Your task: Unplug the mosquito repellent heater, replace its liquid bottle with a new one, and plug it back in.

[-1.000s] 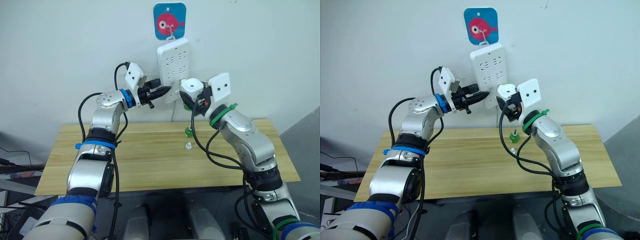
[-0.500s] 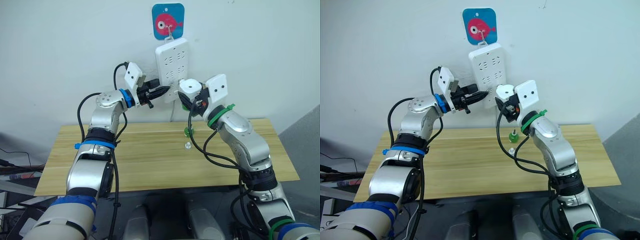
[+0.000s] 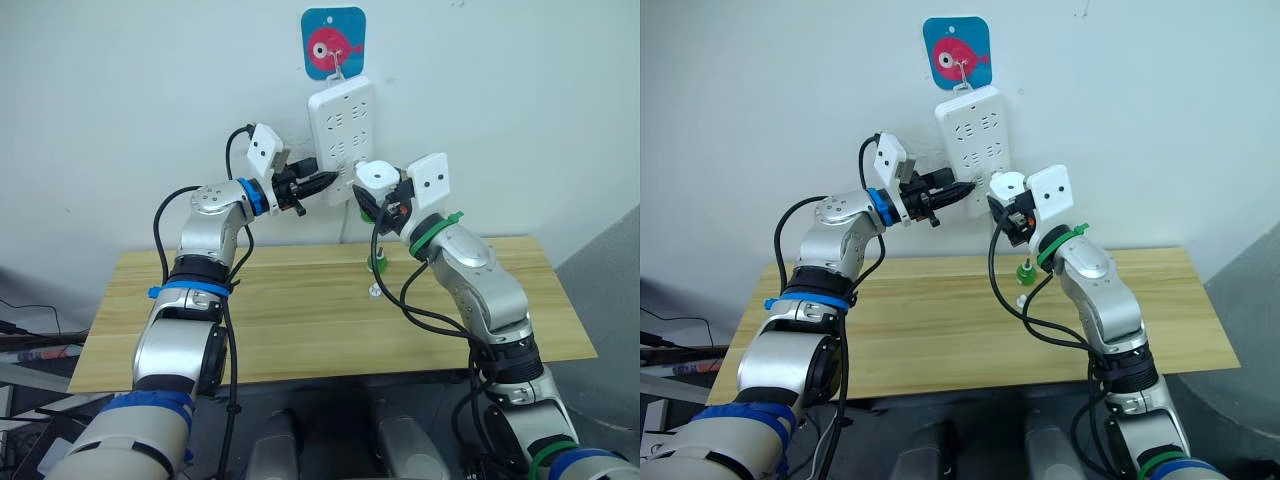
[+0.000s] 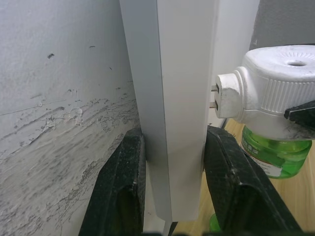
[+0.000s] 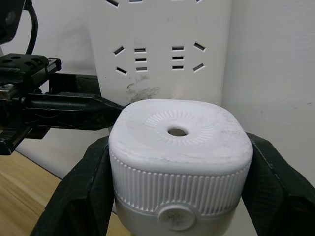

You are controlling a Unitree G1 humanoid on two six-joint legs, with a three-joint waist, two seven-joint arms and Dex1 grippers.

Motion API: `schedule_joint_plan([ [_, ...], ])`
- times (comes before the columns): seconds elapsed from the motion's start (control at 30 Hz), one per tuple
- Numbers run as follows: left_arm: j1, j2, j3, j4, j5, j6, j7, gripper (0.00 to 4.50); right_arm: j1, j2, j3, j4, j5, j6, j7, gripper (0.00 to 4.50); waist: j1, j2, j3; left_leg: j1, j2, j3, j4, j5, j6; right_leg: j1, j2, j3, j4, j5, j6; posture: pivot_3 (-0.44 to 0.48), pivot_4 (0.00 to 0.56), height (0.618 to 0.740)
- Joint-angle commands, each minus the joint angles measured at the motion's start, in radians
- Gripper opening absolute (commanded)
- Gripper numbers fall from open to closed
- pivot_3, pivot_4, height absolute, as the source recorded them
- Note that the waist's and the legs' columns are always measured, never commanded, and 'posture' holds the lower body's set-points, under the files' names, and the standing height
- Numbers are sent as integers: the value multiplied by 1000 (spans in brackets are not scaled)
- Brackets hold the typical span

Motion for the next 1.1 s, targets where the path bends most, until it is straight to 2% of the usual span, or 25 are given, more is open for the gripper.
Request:
schedule_joint_plan([
  [0.03,-14,3,9,-25,4,8,30,1336,-18,15,-28,7,-24,-51,-25,3052,0,0,0,0,0,0,0,0,0,0,0,0,0,0,0,-158,225,740],
  [0.53,-10,1,15,-43,-1,29,24,1336,-24,20,7,19,-54,-70,26,3051,-2,0,0,0,0,1,0,0,1,0,0,1,0,1,1,-158,225,740],
  [1.1,-14,-3,17,-39,2,31,29,1336,-52,75,28,31,-86,-41,47,3051,-9,0,0,1,0,1,0,1,1,0,0,1,0,1,1,-158,226,740],
])
